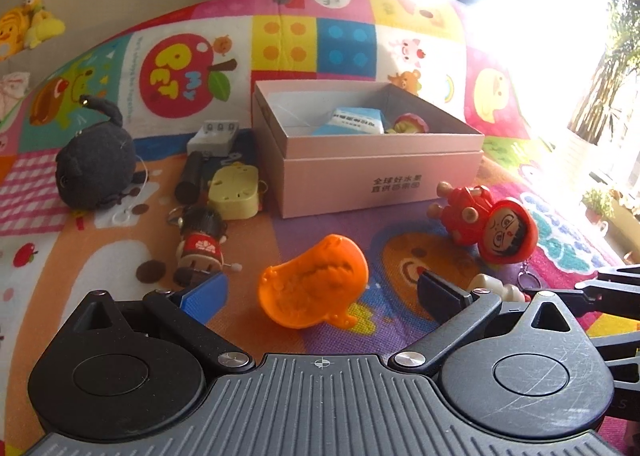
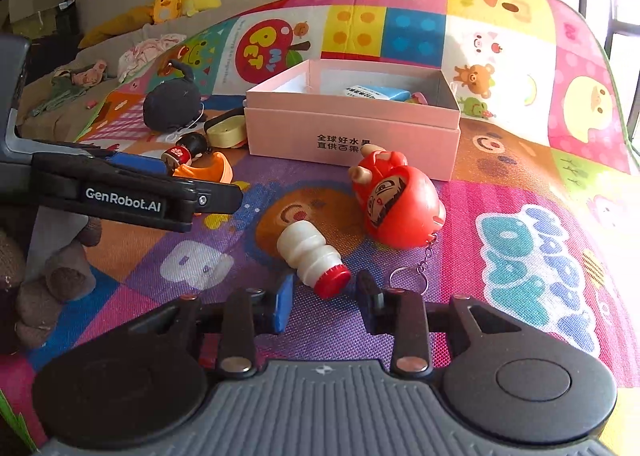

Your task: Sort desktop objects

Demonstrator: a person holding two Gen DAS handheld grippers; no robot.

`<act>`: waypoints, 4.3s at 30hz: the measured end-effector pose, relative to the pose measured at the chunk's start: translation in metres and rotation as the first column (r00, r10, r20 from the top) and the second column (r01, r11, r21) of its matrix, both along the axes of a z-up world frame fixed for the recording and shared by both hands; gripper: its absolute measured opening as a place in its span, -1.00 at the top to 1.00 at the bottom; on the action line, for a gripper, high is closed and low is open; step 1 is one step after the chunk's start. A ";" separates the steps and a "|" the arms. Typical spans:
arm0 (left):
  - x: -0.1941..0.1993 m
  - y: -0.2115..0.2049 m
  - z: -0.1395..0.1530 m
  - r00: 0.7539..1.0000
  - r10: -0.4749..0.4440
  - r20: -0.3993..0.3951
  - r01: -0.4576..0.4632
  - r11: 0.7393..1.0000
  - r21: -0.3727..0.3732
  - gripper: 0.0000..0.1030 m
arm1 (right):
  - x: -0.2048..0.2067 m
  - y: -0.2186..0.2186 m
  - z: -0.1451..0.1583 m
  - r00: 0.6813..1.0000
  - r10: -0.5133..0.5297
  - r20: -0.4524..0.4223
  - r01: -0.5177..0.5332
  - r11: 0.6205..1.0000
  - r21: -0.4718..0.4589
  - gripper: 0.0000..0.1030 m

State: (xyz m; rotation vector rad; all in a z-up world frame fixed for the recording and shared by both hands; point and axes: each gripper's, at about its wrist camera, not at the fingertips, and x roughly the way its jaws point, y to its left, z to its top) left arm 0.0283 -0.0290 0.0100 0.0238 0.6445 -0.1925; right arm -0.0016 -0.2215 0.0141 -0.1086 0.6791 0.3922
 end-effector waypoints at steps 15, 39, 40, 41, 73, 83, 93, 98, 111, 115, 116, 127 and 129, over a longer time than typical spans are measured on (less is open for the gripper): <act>0.004 0.040 -0.002 0.996 0.082 -0.024 -0.081 0.995 0.057 -1.00 | 0.010 0.008 -0.005 0.997 -0.005 -0.073 0.002 0.999 -0.044 -1.00; -0.004 0.023 -0.005 0.979 -0.197 -0.057 0.191 0.977 -0.092 -0.50 | 0.010 0.016 0.002 0.998 -0.046 -0.043 0.047 0.999 0.009 -0.32; -0.005 0.023 -0.004 0.978 -0.199 -0.054 0.194 0.977 -0.089 -0.56 | 0.011 0.018 0.002 0.998 -0.048 -0.037 0.049 0.999 0.001 -0.24; -0.006 0.022 -0.004 0.979 -0.199 -0.047 0.195 0.978 -0.077 -0.59 | 0.011 0.019 0.003 0.998 -0.052 -0.031 0.052 0.999 -0.009 -0.02; 0.040 -0.045 0.085 0.934 -0.251 0.256 0.244 0.968 0.058 -0.23 | 0.016 -0.048 0.146 0.944 -0.126 0.306 0.105 0.991 0.086 0.51; 0.083 -0.059 0.046 0.947 -0.244 0.208 0.254 0.967 -0.021 -0.74 | 0.046 -0.049 0.132 0.957 -0.156 0.245 0.154 0.988 0.028 0.51; 0.011 0.034 0.013 0.991 -0.017 0.131 0.028 0.997 -0.078 -0.88 | 0.148 0.000 0.105 0.983 -0.144 0.111 0.145 0.989 -0.002 0.51; 0.013 0.067 0.001 0.994 0.084 0.072 -0.075 0.990 -0.120 -0.89 | 0.217 0.028 0.086 0.979 -0.191 0.065 0.197 0.975 -0.103 0.51; 0.010 0.059 -0.004 0.998 0.035 0.048 -0.030 0.995 -0.097 -0.95 | 0.175 0.127 0.086 0.991 0.128 -0.050 -0.131 0.988 -0.077 0.34; 0.006 0.054 -0.004 0.999 0.011 0.039 -0.008 0.997 -0.073 -0.95 | 0.160 0.179 0.067 0.977 0.214 -0.010 -0.212 0.959 -0.187 0.34; 0.004 0.052 -0.004 0.999 0.006 0.036 -0.004 0.998 -0.069 -0.96 | 0.159 0.192 0.060 0.974 0.228 -0.009 -0.225 0.951 -0.213 0.35; -0.007 0.057 -0.005 0.999 -0.019 0.042 0.023 0.995 -0.098 -0.97 | 0.148 0.209 0.027 0.949 0.311 -0.057 -0.312 0.893 -0.325 0.55; -0.008 0.056 -0.005 0.998 -0.047 0.035 0.050 0.994 -0.100 -0.97 | 0.133 0.196 0.030 0.938 0.341 -0.065 -0.343 0.881 -0.325 0.55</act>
